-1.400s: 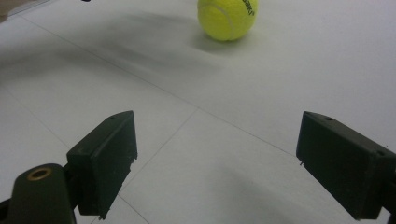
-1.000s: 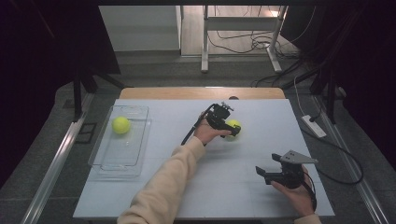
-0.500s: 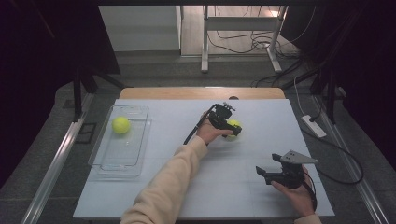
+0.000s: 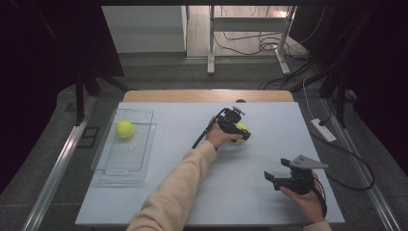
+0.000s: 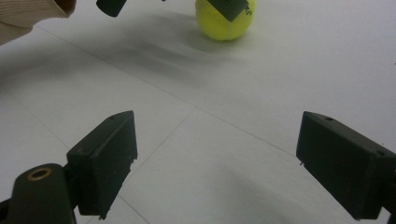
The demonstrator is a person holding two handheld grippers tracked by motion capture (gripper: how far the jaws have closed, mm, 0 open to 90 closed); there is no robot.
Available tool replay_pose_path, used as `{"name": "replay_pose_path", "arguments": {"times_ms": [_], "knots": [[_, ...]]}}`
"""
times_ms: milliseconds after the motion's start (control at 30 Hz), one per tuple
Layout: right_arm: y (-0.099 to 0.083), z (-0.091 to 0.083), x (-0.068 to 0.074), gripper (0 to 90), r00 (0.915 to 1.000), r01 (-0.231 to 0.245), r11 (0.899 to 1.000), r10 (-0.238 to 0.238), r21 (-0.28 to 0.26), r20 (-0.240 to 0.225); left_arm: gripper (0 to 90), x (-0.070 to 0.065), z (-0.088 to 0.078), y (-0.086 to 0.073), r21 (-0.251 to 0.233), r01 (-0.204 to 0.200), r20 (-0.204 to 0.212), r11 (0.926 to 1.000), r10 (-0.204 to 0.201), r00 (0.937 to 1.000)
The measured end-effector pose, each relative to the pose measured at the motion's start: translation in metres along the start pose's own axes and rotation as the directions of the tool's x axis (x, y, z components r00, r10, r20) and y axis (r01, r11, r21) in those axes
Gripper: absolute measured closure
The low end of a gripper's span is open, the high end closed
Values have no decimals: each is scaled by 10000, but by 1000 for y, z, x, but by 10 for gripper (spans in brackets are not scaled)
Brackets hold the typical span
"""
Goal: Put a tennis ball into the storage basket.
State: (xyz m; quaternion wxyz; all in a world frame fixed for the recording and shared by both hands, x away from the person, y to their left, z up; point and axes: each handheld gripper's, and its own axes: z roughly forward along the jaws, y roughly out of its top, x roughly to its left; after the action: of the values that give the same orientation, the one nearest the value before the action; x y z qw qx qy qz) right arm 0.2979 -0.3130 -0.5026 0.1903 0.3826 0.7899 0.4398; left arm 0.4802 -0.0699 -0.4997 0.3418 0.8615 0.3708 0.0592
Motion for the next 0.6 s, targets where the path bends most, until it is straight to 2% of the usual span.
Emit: {"name": "replay_pose_path", "arguments": {"times_ms": [100,233,467,600], "knots": [[0,0,0,123,10000,-13,10000,13,-23,-10,181,-1,1,0,45,22,-162,10000,-21,9999],[0,0,-1,123,10000,-4,10000,4,-11,5,259,-2,1,0,-5,139,-59,9999,-139,9999],[-1,-2,-1,123,10000,-9,10000,9,-41,38,272,-3,-2,0,124,-74,-236,9999,77,9997],[-1,-2,-1,124,10000,-20,10000,21,-51,41,274,-2,-6,0,77,-89,-134,9999,90,9999]]}}
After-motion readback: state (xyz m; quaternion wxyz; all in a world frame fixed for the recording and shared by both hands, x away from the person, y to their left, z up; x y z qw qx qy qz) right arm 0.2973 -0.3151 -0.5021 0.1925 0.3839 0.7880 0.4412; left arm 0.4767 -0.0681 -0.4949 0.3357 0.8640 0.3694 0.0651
